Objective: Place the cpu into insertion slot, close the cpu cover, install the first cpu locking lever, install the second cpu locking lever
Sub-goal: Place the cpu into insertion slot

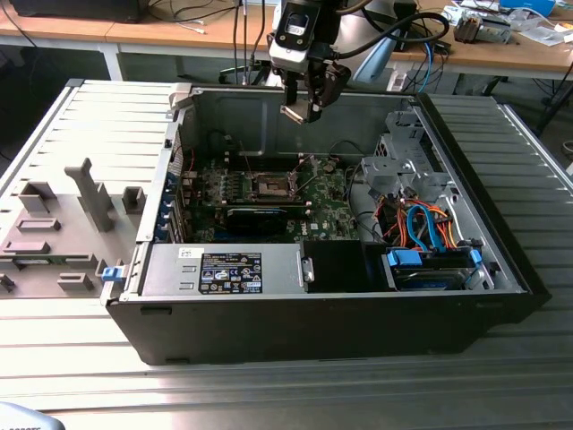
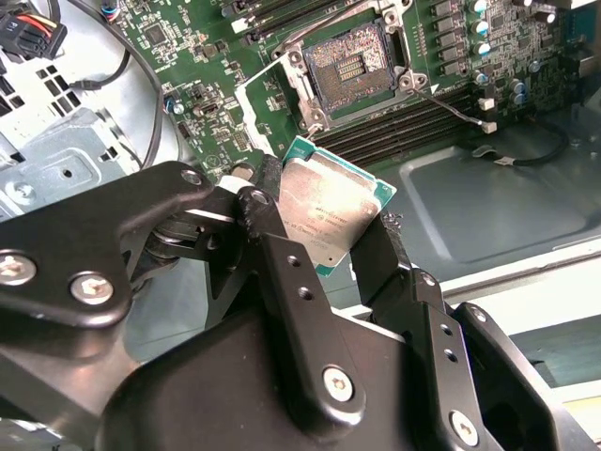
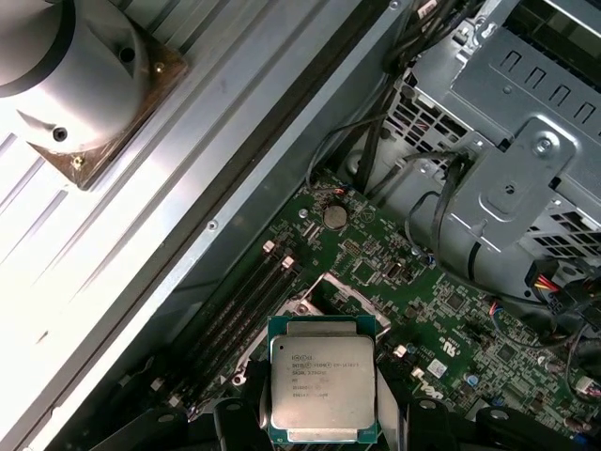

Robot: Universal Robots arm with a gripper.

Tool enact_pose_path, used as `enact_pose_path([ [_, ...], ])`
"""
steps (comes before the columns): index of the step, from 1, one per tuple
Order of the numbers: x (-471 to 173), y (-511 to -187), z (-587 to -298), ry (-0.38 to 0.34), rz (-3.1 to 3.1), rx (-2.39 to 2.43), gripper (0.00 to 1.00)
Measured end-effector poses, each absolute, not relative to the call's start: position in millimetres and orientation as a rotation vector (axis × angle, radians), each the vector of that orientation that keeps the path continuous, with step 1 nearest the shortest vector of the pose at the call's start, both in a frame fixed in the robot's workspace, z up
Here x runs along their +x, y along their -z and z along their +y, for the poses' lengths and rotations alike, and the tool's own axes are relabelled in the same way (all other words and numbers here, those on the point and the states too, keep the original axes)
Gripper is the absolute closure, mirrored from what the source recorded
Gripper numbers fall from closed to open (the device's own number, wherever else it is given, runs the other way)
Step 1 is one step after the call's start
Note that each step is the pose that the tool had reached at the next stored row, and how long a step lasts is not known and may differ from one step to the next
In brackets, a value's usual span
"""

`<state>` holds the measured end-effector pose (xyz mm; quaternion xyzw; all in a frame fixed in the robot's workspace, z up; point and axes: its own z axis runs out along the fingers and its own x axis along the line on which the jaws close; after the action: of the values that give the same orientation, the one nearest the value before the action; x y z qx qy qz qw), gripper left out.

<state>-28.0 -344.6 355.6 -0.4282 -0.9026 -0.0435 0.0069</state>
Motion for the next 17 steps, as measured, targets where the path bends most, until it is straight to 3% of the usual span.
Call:
enact_pose_path([
  [17, -28.0, -355.6, -344.6, 0.136, -2.816, -1.357, 0.45],
])
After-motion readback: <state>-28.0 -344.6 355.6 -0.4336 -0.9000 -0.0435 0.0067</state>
